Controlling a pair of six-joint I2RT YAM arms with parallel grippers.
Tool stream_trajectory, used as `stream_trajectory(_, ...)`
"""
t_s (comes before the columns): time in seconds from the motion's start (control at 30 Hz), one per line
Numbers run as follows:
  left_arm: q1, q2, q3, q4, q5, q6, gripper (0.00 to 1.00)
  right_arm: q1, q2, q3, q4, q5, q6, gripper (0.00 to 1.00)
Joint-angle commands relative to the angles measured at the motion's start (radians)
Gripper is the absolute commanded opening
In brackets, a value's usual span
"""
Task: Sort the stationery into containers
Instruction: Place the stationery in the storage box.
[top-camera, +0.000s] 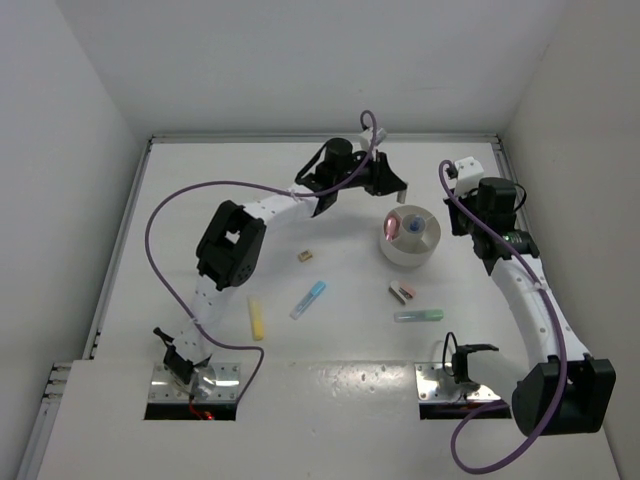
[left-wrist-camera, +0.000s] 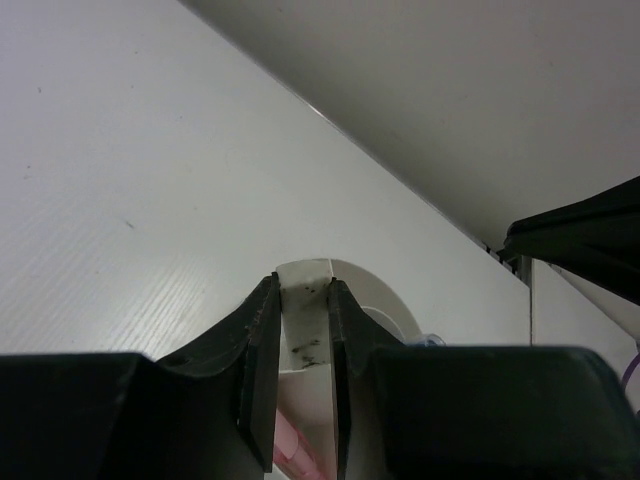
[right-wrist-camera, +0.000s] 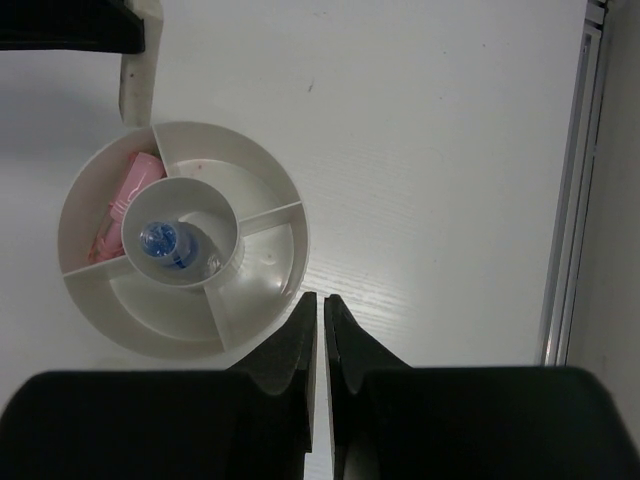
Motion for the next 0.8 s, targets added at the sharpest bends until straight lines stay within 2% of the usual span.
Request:
stream_trajectory(0.0,-0.017,0.029,0.058,0.084,0.030,0.012,0.00,0.007,0.002,-0.003,0.044,-0.005,-0.009,0.06)
stream_trajectory(0.5,-0.045,0.143,0.150,0.060,-0.001,-0.006,0.00,0.007,0.011,-0.003,0.044,-0.005,-0.009,0.06)
stream_trajectory(0.7,-0.045,0.170,0.171,0.038,-0.012,0.003,0.02,0.007,0.011,-0.003,0.044,0.005,-0.009,0.06)
stream_trajectory(0.77,-0.045,0.171,0.171,0.029,-0.021,0.003,0.06,0.007,0.011,-0.003,0.044,0.005,-0.009,0.06)
